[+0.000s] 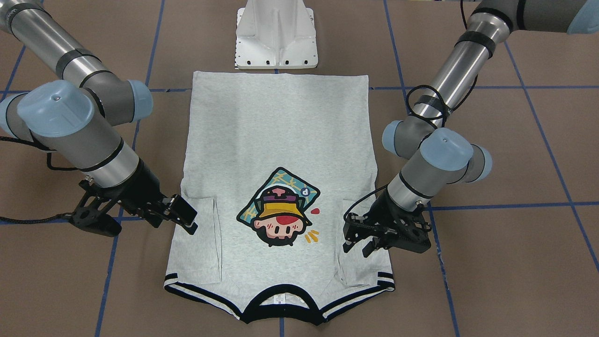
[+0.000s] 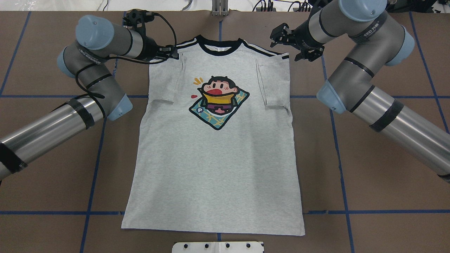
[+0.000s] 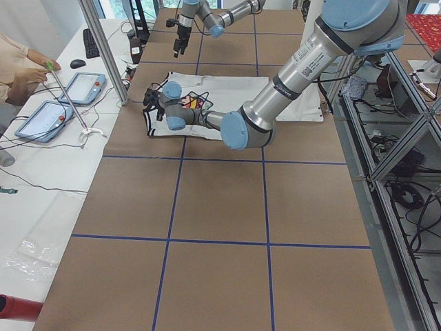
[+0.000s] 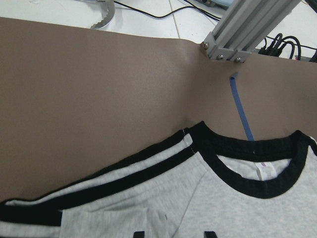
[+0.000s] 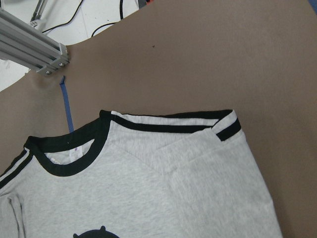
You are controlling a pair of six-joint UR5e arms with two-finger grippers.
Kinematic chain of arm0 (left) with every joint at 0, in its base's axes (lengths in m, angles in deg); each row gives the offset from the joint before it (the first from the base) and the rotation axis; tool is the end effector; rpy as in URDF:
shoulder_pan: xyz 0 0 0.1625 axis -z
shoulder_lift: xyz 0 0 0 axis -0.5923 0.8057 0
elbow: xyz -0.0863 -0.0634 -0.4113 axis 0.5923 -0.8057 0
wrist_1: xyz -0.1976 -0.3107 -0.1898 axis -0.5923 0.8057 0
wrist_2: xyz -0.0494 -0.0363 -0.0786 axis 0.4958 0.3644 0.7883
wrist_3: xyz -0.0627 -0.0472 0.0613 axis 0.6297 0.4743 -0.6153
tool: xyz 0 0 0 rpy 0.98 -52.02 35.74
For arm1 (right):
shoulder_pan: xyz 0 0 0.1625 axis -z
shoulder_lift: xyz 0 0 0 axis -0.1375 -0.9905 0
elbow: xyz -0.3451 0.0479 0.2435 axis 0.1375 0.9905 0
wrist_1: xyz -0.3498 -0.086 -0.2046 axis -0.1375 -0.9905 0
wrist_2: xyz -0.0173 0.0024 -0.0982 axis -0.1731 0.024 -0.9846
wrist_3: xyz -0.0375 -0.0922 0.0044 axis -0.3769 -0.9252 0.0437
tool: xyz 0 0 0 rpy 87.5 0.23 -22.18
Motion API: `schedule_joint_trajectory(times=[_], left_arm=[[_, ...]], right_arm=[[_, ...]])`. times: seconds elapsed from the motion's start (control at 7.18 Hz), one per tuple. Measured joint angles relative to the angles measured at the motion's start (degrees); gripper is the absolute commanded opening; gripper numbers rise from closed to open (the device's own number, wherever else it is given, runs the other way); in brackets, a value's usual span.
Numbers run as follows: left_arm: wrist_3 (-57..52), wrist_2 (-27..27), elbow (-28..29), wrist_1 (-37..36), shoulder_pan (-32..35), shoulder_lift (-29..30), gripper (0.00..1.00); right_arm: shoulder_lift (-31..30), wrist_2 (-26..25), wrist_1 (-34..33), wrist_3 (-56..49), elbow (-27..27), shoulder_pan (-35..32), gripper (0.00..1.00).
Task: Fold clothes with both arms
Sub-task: 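Move both grippers down to the hem corners nearest the robot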
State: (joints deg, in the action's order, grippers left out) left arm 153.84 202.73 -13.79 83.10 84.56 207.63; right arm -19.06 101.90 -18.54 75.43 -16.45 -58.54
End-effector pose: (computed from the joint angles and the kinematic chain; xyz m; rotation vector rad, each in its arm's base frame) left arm 0.4533 -0.6488 0.3250 0.4699 1.2026 -0.0788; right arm -0.3887 -0.6143 0.2783 0.1009 -1.0953 0.4791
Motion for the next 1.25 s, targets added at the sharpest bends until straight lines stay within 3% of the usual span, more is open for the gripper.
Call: schedule_joint_trajectory(times=[0.42,0.7,0.98,1.25], left_arm=[[4.2,4.4,-24.2,-8.9,0.0,-13.8,0.74],[12.8,7.5,-35.3,-9.9,-0.3,-21.5,0.83],[21.2,8.8,-40.0,-10.1,-2.1,-24.7,0.83],[25.7,8.9,-43.3,-10.2,-6.0,-27.8,0.83]], right_arm=[[-1.9,-11.9,-21.4,8.8,-17.1,12.9,1.00],[-7.7,-18.9,-28.0,19.2,-29.2,22.8,1.00],[-17.0,-24.7,-31.1,27.0,-38.4,32.1,1.00],[-21.8,-31.8,-31.7,38.1,-40.9,41.0,1.00]])
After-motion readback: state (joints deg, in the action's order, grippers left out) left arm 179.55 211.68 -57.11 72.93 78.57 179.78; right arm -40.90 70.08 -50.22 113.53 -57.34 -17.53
